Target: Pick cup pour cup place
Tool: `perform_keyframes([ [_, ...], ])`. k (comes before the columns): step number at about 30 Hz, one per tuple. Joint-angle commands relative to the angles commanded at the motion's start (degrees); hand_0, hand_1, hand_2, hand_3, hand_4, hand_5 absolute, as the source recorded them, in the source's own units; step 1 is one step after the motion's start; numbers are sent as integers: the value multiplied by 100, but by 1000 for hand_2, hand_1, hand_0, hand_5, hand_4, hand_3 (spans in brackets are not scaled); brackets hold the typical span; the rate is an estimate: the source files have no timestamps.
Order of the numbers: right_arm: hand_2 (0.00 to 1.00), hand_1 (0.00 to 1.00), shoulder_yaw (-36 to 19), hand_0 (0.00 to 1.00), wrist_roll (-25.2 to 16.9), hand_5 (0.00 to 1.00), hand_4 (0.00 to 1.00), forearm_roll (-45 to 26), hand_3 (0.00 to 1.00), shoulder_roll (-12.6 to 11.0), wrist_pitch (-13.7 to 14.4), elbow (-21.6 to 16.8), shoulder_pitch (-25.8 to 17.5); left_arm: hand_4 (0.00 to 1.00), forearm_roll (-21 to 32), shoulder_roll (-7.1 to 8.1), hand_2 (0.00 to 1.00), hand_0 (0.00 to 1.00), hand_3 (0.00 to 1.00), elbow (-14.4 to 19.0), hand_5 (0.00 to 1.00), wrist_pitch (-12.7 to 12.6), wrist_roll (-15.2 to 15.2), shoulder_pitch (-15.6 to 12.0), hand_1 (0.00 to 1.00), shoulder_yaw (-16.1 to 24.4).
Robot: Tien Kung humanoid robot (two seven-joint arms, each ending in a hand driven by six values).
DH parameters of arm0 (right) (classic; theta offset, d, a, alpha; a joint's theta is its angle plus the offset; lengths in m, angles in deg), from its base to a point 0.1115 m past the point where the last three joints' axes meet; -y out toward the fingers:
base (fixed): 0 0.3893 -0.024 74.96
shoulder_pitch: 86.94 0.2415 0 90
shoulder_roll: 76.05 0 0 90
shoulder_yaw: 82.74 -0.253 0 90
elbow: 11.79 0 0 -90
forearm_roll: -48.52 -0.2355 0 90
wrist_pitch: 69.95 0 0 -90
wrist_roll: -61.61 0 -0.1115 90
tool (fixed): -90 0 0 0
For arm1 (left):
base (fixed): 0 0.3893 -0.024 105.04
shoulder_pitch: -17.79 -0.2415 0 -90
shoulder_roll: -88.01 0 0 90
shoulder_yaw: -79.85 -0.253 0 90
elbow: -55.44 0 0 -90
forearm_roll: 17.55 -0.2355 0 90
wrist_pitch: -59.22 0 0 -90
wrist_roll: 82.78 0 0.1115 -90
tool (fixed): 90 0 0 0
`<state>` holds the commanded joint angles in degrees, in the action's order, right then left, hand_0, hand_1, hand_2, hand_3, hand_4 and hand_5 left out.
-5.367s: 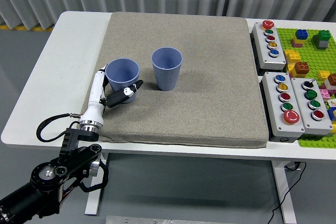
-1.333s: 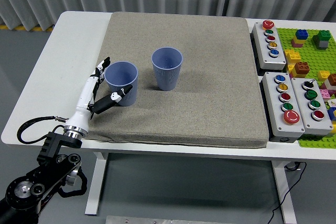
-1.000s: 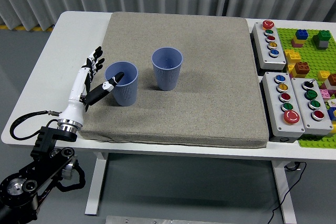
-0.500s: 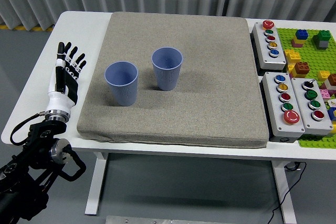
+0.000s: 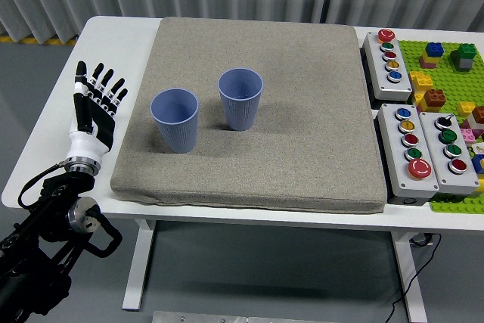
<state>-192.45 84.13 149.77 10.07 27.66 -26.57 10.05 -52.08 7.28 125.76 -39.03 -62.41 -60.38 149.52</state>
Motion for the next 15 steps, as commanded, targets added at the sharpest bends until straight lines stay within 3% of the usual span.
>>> perform_keyframes([
  [15, 512, 607, -24, 641, -9, 2, 2, -19, 590, 20, 25, -1, -21, 842, -242, 16, 997, 918, 991, 99, 998, -40, -45, -31, 916, 14],
])
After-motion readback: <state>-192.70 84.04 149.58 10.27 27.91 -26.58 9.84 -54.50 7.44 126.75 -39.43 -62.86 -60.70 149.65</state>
